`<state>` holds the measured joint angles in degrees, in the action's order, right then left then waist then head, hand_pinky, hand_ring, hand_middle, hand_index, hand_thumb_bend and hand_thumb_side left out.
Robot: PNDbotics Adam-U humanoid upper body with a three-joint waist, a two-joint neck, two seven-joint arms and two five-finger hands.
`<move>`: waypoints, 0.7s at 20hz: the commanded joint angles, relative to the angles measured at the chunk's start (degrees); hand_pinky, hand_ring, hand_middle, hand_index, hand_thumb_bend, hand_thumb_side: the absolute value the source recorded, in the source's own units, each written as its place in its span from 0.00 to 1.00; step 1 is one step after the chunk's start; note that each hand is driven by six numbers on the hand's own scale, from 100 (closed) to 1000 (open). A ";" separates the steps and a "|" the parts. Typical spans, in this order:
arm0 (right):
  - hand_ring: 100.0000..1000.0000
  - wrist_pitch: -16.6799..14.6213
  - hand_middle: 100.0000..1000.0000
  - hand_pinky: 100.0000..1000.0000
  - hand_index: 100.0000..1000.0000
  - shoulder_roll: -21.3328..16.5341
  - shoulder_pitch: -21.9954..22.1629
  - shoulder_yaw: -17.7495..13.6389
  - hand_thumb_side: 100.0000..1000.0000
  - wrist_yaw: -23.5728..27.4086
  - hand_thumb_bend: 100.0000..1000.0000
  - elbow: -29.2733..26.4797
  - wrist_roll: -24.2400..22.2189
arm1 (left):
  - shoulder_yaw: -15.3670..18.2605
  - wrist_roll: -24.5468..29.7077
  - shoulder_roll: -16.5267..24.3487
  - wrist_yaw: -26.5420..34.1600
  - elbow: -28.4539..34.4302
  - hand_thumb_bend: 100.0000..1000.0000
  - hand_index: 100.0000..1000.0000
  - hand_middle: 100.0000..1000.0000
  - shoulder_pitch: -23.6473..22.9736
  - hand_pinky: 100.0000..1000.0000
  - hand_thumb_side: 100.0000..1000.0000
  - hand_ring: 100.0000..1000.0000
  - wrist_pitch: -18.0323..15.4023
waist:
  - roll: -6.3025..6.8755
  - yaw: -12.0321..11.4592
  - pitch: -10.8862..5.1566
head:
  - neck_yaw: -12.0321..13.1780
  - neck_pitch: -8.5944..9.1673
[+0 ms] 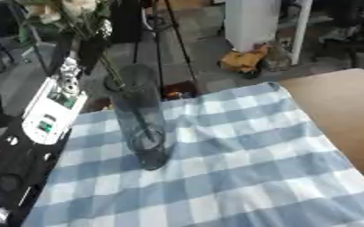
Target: Arrange flowers into the vase.
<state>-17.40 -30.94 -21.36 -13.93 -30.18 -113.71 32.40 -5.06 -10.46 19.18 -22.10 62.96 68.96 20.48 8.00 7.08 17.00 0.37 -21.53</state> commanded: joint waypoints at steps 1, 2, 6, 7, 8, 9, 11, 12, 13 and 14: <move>0.76 0.06 0.62 0.77 0.79 -0.73 -0.42 -0.57 0.98 -0.33 0.00 -0.88 0.36 | 0.04 0.53 2.12 -1.07 1.14 0.00 0.47 0.58 0.76 0.11 0.98 0.55 -0.29 | -0.74 -0.01 -1.44 | -0.18 0.85; 0.76 0.07 0.62 0.77 0.79 -0.71 -0.41 -0.58 0.98 -0.34 0.00 -0.88 0.39 | -0.09 0.73 2.16 -1.46 1.17 0.00 0.48 0.58 0.68 0.12 0.99 0.55 -0.40 | -0.74 0.00 -1.43 | -0.18 0.88; 0.76 0.13 0.62 0.77 0.79 -0.68 -0.37 -0.65 0.98 -0.37 0.00 -0.88 0.56 | -0.51 2.26 2.30 -2.58 1.11 0.00 0.54 0.61 0.38 0.14 1.00 0.57 -0.88 | -0.76 -0.01 -1.38 | -0.16 0.99; 0.76 0.15 0.62 0.77 0.79 -0.68 -0.37 -0.65 0.98 -0.38 0.00 -0.88 0.59 | -0.69 2.98 2.40 -2.89 1.08 0.01 0.55 0.61 0.34 0.14 1.00 0.58 -1.09 | -0.75 -0.02 -1.38 | -0.18 1.00; 0.76 0.17 0.62 0.77 0.79 -0.68 -0.36 -0.65 0.98 -0.39 0.00 -0.88 0.63 | -0.86 3.80 2.50 -3.24 1.08 0.05 0.61 0.64 0.33 0.16 1.00 0.60 -1.33 | -0.73 -0.04 -1.38 | -0.19 0.99; 0.76 0.21 0.62 0.77 0.79 -0.68 -0.35 -0.66 0.98 -0.40 0.00 -0.88 0.68 | -0.99 4.78 2.58 -3.66 1.11 0.05 0.62 0.64 0.32 0.17 1.00 0.60 -1.60 | -0.70 -0.07 -1.39 | -0.18 0.97; 0.76 0.25 0.62 0.77 0.79 -0.66 -0.37 -0.65 0.98 -0.41 0.00 -0.88 0.81 | -1.09 6.72 2.71 -4.52 1.22 0.07 0.65 0.66 0.31 0.19 1.00 0.62 -2.07 | -0.66 -0.12 -1.39 | -0.23 0.96; 0.76 0.27 0.62 0.77 0.79 -0.67 -0.37 -0.65 0.98 -0.42 0.00 -0.88 0.87 | -1.09 7.64 2.77 -4.96 1.26 0.08 0.67 0.67 0.29 0.20 1.00 0.62 -2.26 | -0.64 -0.14 -1.40 | -0.24 0.94; 0.76 0.29 0.62 0.77 0.79 -0.67 -0.37 -0.65 0.98 -0.44 0.00 -0.88 0.92 | -1.06 8.44 2.81 -5.40 1.32 0.08 0.68 0.67 0.27 0.20 1.00 0.63 -2.41 | -0.62 -0.15 -1.41 | -0.23 0.95; 0.76 0.31 0.62 0.77 0.79 -0.67 -0.38 -0.65 0.98 -0.45 0.00 -0.88 0.97 | -1.07 9.16 2.84 -5.80 1.38 0.09 0.70 0.69 0.24 0.22 1.00 0.64 -2.56 | -0.61 -0.14 -1.41 | -0.25 0.97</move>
<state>-17.16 -30.85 -21.22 -14.11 -30.18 -113.71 33.05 -6.15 -2.29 20.19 -27.16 63.10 68.15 18.16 7.98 7.00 16.99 0.29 -21.09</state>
